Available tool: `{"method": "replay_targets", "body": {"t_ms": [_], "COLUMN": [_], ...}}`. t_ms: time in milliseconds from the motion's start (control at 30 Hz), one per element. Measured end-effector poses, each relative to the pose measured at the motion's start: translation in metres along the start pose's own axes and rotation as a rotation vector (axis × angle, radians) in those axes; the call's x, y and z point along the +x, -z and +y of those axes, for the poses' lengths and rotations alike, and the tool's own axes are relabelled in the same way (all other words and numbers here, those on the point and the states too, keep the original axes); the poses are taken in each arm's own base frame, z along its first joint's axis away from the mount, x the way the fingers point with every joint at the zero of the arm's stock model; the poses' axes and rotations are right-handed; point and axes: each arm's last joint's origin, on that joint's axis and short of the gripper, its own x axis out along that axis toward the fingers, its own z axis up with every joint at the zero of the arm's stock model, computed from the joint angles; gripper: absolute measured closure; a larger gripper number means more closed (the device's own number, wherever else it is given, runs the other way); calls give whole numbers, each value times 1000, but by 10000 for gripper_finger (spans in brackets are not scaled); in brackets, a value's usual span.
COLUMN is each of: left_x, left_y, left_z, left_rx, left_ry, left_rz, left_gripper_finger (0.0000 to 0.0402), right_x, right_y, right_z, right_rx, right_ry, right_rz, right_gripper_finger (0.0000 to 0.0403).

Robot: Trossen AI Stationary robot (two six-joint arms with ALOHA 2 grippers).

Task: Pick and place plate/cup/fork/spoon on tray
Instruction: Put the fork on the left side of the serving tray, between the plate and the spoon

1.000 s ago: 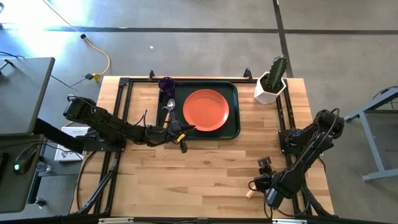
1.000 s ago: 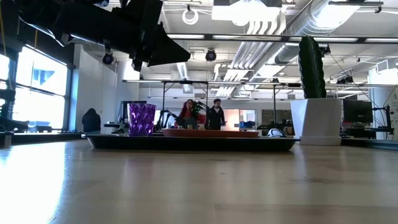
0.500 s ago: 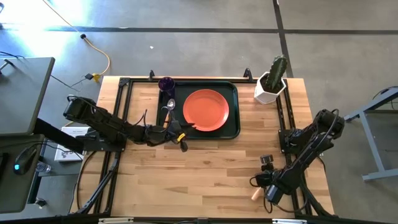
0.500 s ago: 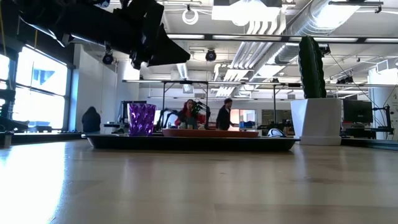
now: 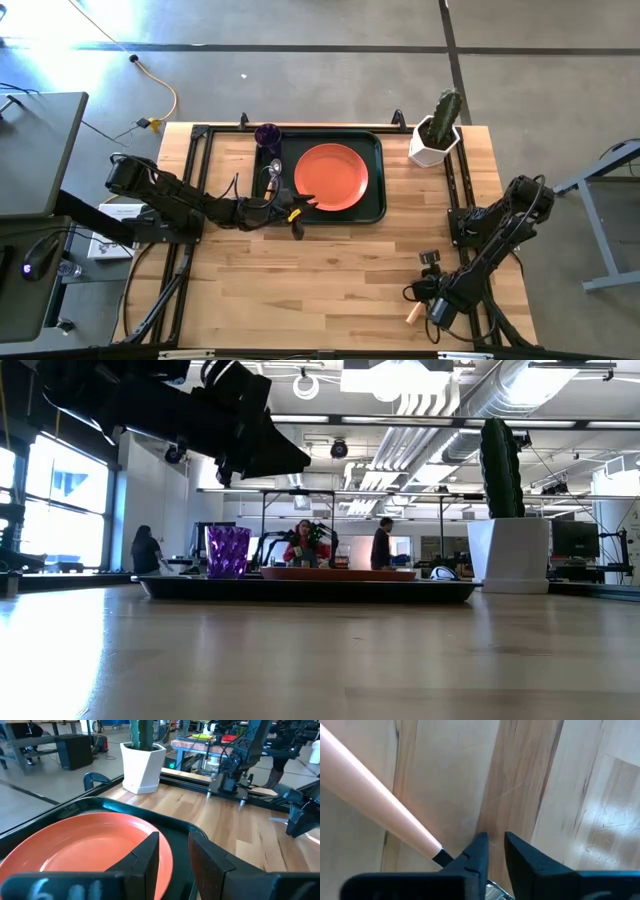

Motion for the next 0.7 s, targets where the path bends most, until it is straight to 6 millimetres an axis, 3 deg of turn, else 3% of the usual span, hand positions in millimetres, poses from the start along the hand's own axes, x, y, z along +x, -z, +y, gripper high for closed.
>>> {"method": "replay_targets", "body": {"t_ms": [267, 533, 700], "left_x": [0, 0, 0], "left_y": [0, 0, 0], "left_z": [-1, -1, 0], "left_rx": [1, 1, 0], "left_ry": [30, 22, 20], "left_rz": [7, 6, 6], "left_gripper_finger": [305, 307, 305], "right_x": [-1, -36, -43], "right_y": [1, -4, -7], "right_z": [0, -13, -10], "right_rx": [-10, -99, -120], "right_ry": [-25, 178, 142], "right_rz": [54, 143, 144], "right_gripper_finger": [400, 359, 325]}}
